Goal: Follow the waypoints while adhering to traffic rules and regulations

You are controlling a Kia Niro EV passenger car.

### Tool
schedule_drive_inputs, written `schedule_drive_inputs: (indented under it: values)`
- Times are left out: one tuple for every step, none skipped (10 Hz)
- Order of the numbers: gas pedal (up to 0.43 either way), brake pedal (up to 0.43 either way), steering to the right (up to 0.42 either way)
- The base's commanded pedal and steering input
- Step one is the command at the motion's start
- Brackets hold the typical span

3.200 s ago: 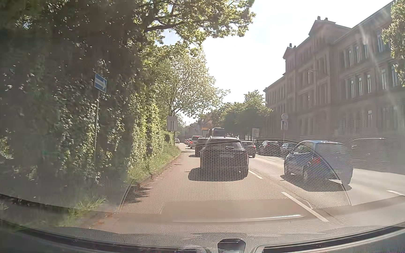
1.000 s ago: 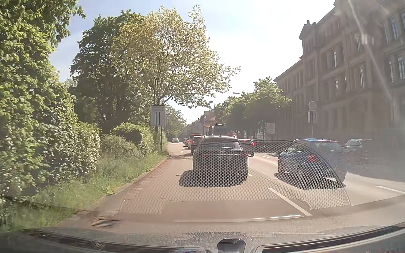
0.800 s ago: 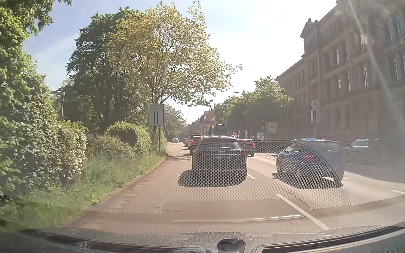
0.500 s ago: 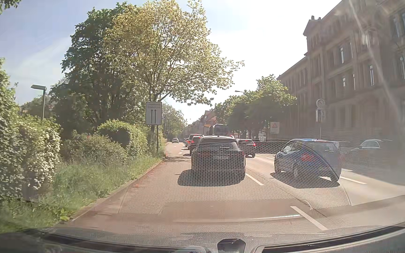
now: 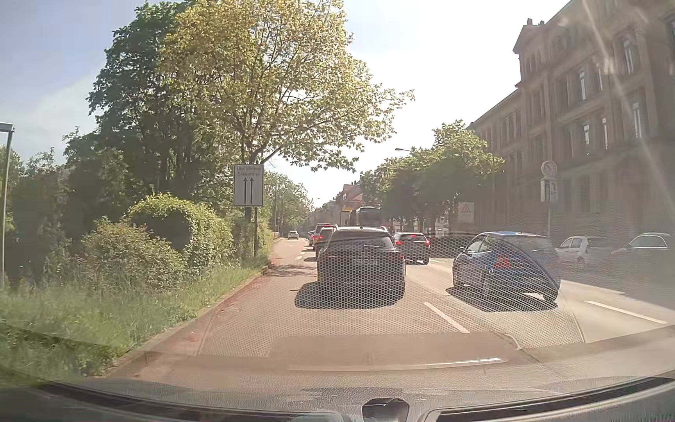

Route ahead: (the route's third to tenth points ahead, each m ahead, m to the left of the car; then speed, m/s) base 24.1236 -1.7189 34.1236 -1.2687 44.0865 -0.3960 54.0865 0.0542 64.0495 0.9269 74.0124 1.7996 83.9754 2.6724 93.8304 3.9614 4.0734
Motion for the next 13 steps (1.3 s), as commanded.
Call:
schedule_drive_inputs:
  values:
    - [0.0,0.0,-0.008]
    - [0.0,0.0,-0.008]
    - [0.0,0.0,-0.008]
    - [0.0,0.0,-0.008]
    - [0.0,0.0,-0.008]
    - [0.0,0.0,-0.008]
    - [0.0,0.0,-0.009]
    - [0.0,0.0,-0.009]
    - [0.0,0.0,-0.009]
    - [0.0,0.0,-0.01]
    - [0.0,0.0,-0.01]
    - [0.0,0.0,-0.011]
    - [0.0,0.0,-0.011]
